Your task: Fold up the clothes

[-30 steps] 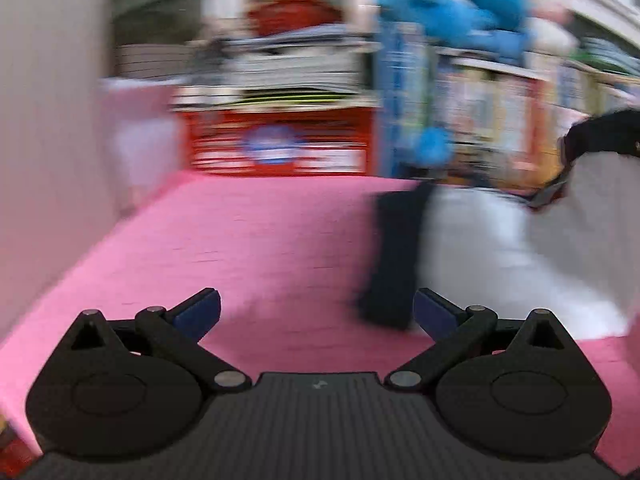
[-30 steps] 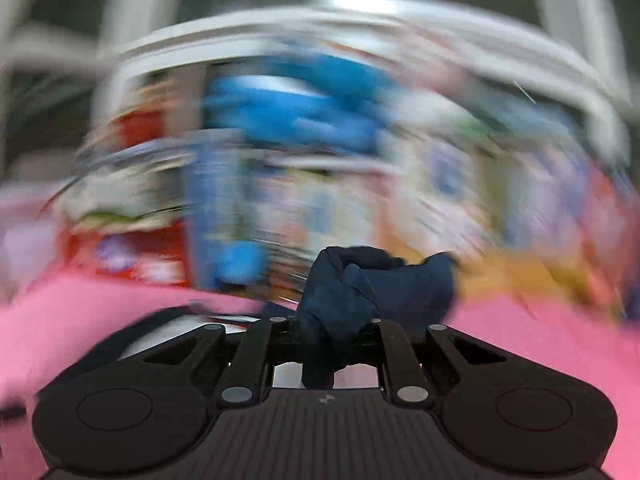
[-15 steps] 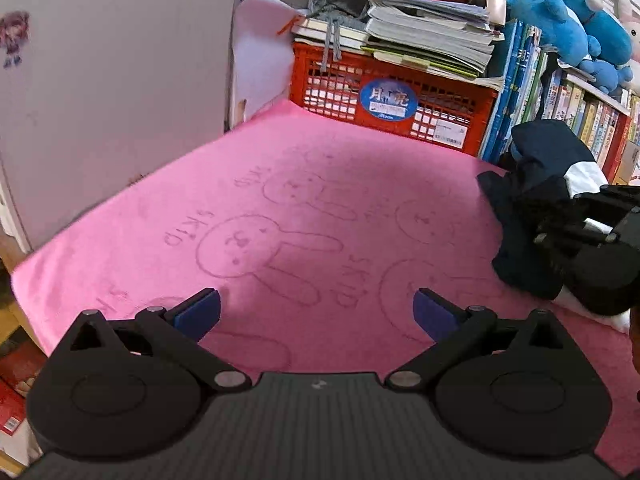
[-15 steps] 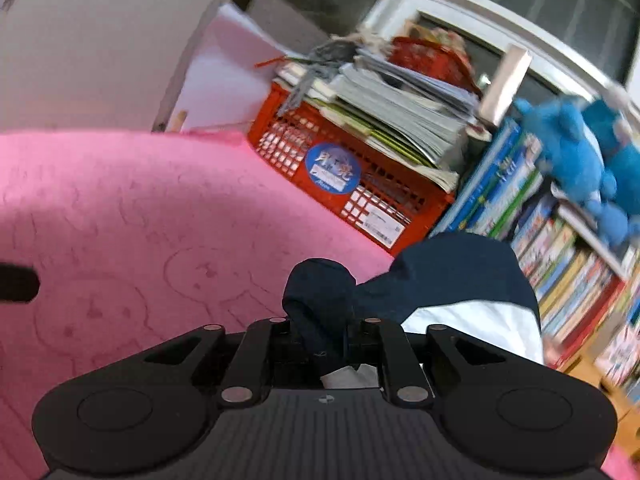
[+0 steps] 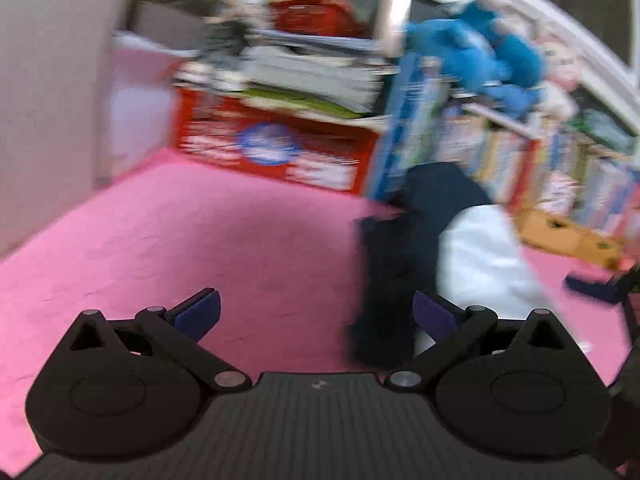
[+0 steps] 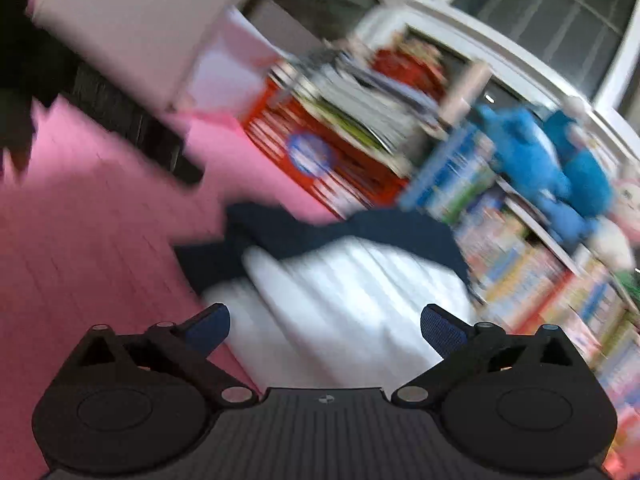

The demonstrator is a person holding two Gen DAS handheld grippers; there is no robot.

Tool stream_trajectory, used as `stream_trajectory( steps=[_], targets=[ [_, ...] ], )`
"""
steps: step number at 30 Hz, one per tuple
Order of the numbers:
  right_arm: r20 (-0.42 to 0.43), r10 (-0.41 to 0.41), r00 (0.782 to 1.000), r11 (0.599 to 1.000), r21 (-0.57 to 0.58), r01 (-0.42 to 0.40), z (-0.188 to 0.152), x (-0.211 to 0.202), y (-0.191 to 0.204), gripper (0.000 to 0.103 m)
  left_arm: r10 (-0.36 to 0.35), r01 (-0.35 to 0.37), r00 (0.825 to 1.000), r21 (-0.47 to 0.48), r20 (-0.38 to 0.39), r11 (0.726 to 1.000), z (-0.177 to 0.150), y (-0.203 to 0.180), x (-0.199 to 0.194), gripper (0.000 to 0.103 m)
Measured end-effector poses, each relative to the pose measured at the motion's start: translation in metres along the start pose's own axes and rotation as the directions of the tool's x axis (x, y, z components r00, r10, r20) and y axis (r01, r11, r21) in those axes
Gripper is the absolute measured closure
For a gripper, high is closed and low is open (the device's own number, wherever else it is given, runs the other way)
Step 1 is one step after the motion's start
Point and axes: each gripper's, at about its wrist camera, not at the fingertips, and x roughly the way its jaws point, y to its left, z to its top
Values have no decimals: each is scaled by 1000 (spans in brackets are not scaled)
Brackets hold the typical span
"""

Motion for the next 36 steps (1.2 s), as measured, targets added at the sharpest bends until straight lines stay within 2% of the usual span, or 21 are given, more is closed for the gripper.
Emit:
stream_trajectory(
  steps=[3,5,8,11,13,16,18,21,24,26,27,28,29,31,32,33,34,36],
  targets=[
    [-71,-44,996,998,50,48,-21,2,-16,0,-116,109,989,-77,-90,991,4,-8,27,0],
    [-103,-69,992,994,80,77,-34,1,-25,0,-161,145,977,-123,-138,982,4,-13,45,0],
    [-120,-92,989,990,97,104,-43,1,-32,0,-143,121,974,-128,-175,984,2,-23,66,0],
    [-133,-104,986,988,103,118,-45,9,-35,0,-79,58,982,-127,-170,990,2,-31,76,17],
    [-142,-112,984,986,106,127,-46,14,-37,0,-49,32,989,-123,-137,992,3,-34,71,44],
    [-155,-123,980,984,112,142,-49,21,-40,0,-50,40,994,-106,-98,994,4,-34,62,66],
    [-163,-131,978,982,116,151,-50,26,-42,0,-1,-3,995,-45,-96,999,-4,-37,61,73],
    [-177,-147,973,980,104,167,-50,36,-40,0,47,-45,996,28,-80,999,-14,-40,57,76],
    [-177,-165,970,977,105,186,-50,39,-37,0,57,-55,996,38,-66,998,-15,-41,52,76],
    [-176,-166,970,975,120,188,-52,40,-37,0,45,-44,997,19,-60,999,-12,-43,51,71],
    [-176,-166,970,974,125,190,-52,40,-37,0,39,-38,997,9,-61,999,-11,-44,52,50],
    [-174,-169,970,974,124,192,-52,40,-36,0,30,-30,997,-3,-72,1000,-10,-46,57,15],
    [-172,-172,970,974,120,194,-52,41,-36,0,24,-25,996,-13,-84,1000,-10,-48,62,9],
    [-167,-184,969,974,102,202,-51,42,-33,0,34,-37,993,-22,-109,999,-11,-52,74,38],
    [-164,-190,968,974,93,207,-51,43,-32,0,59,-60,994,-11,-95,998,-11,-53,73,47],
    [-161,-196,967,974,83,211,-50,44,-31,0,83,-83,993,1,-81,997,-11,-54,72,60],
    [-158,-203,966,973,73,217,-50,45,-30,0,103,-102,992,9,-69,995,-11,-55,71,68],
    [-152,-225,962,971,49,235,-50,49,-29,1,117,-116,991,11,-65,993,-11,-53,68,76]
  ],
)
